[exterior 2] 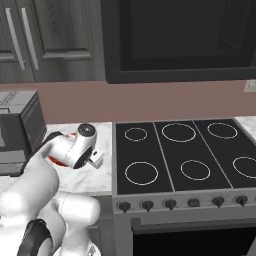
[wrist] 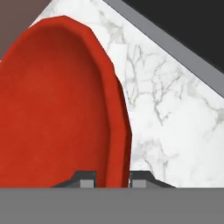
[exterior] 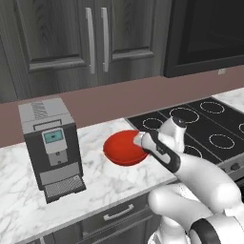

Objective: Pick the cup and bowl from the counter and place them on the counter next to the sink.

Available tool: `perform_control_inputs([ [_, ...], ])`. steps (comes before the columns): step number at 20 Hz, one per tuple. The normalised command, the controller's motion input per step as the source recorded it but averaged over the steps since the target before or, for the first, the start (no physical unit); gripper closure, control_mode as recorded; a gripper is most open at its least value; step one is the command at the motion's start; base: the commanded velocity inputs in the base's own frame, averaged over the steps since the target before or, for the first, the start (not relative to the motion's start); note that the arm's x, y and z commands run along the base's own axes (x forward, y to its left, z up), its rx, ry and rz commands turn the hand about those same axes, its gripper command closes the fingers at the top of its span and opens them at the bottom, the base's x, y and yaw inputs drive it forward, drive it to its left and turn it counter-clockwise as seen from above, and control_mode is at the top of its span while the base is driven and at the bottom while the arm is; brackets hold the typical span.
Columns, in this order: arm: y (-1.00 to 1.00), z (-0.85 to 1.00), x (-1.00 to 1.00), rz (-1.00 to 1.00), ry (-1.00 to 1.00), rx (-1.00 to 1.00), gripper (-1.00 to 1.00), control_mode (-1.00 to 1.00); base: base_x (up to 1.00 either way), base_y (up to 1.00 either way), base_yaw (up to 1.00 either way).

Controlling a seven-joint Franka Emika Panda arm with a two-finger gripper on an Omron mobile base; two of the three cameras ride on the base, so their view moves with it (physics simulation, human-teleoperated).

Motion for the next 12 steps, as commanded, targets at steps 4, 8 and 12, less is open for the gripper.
perform_control_inputs([
  [4,-0.18,0.5,-0.58,-0.06,0.01,0.0,1.0,-1.0,0.0,0.0,0.0],
  [8,-0.31,0.39,-0.64,-0.04,0.04,0.0,1.0,-1.0,0.0,0.0,0.0],
  [12,-0.37,0.39,-0.61,0.0,0.04,0.0,1.0,-1.0,0.0,0.0,0.0],
])
